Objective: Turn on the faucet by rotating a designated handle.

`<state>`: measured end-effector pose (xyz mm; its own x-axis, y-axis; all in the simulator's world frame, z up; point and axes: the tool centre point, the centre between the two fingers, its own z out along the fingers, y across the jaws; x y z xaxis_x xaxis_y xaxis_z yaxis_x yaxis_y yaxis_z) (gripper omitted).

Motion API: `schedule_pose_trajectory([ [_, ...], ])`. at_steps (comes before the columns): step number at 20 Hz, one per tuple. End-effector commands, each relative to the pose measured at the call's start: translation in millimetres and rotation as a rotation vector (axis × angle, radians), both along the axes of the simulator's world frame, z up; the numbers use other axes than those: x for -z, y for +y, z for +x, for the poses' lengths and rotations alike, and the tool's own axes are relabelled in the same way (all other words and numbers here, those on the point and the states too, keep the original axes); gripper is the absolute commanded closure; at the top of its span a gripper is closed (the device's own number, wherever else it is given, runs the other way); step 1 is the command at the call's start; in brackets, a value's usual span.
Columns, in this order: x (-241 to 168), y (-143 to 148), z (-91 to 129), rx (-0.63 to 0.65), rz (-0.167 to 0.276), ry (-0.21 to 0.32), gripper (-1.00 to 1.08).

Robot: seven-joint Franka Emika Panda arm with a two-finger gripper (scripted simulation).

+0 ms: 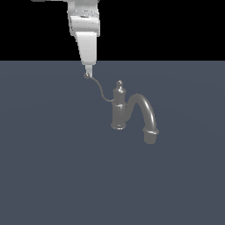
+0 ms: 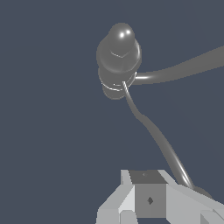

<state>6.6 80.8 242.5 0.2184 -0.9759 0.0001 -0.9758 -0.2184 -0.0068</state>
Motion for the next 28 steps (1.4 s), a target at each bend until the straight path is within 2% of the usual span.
schedule_pose_trajectory([
  [1,1,-1,-11,-0.002,-0.001,0.007,1.08],
  [10,0,-7,-36,-0.001,-0.001,0.007,1.08],
  [11,-1,-11,-28,0.006,-0.002,-0.004,1.08],
  [28,0,-73,-74,0.000,-0.001,0.004,1.08],
])
